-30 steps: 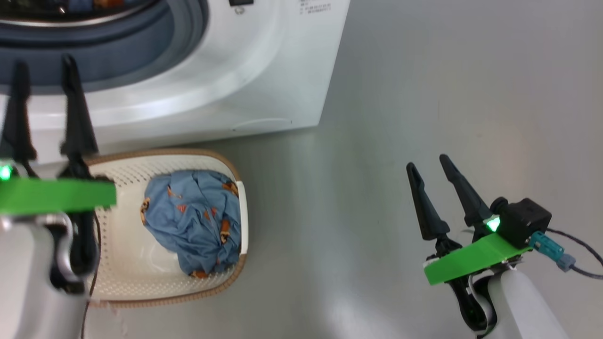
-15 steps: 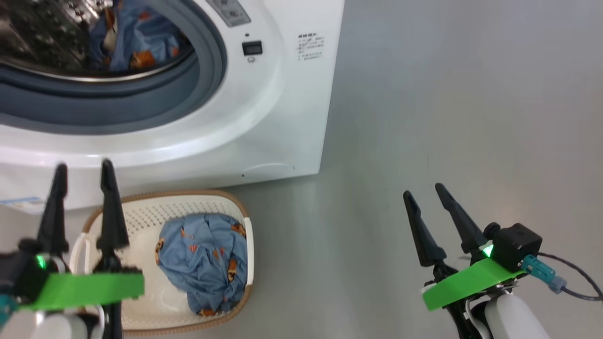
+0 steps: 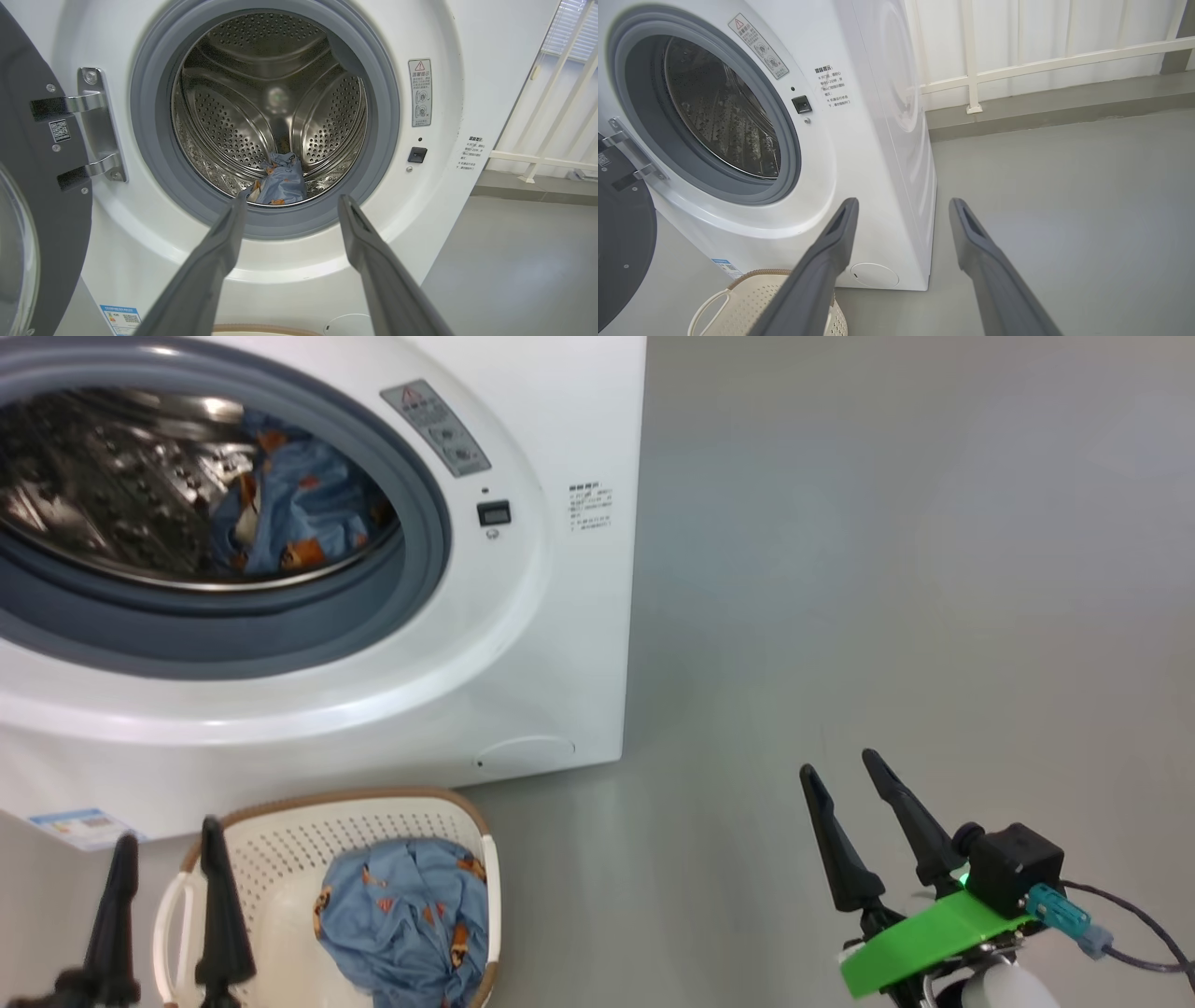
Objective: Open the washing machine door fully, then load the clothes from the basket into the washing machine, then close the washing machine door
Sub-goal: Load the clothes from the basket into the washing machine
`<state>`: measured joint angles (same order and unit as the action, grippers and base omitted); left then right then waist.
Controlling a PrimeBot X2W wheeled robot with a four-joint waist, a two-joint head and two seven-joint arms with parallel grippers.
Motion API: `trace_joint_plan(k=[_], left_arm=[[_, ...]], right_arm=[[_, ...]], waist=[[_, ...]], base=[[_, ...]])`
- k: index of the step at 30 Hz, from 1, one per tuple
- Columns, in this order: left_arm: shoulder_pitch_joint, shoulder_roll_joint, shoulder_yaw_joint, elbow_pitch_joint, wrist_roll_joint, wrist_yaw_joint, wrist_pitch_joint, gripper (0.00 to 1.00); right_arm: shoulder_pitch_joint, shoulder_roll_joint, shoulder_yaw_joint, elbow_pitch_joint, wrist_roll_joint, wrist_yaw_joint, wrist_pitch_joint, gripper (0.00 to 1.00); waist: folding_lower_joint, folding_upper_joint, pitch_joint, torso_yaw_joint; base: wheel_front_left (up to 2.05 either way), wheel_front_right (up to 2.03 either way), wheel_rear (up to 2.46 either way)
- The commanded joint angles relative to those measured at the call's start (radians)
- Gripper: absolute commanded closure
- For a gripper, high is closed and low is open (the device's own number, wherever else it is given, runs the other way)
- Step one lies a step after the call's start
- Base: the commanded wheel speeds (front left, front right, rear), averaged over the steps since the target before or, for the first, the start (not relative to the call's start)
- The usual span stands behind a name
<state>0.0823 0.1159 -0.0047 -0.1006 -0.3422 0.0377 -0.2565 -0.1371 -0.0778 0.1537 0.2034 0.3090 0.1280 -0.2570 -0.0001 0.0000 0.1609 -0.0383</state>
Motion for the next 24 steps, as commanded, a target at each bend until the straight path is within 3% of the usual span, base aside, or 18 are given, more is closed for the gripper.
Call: trace_joint_plan(k=[1, 9, 24], left_arm=[[0.010, -0.004, 0.051, -0.027, 0.012, -0.008, -0.005, 0.00], [0.092, -0.055, 0.082, -0.008, 0.044, -0.042, -0.005, 0.00], [0.139, -0.065, 0.086, 0.056, 0.115, -0.049, -0.005, 0.00]], right_arm=[[0.020, 0.005, 0.022, -0.026, -0.005, 0.003, -0.005, 0.00], [0.075, 0.009, 0.019, -0.030, -0.031, 0.003, -0.005, 0.00], [0.111, 0.015, 0.002, -0.063, -0.079, 0.003, -0.005, 0.00]], waist=[[0.0001, 0.0000, -0.043, -0.008], [0.0001, 0.0000, -0.101, -0.019], [0.0001, 0.0000, -0.139, -0.024]], base=[[0.00, 0.00, 0.00], [0.00, 0.00, 0.00], [0.00, 0.00, 0.00]])
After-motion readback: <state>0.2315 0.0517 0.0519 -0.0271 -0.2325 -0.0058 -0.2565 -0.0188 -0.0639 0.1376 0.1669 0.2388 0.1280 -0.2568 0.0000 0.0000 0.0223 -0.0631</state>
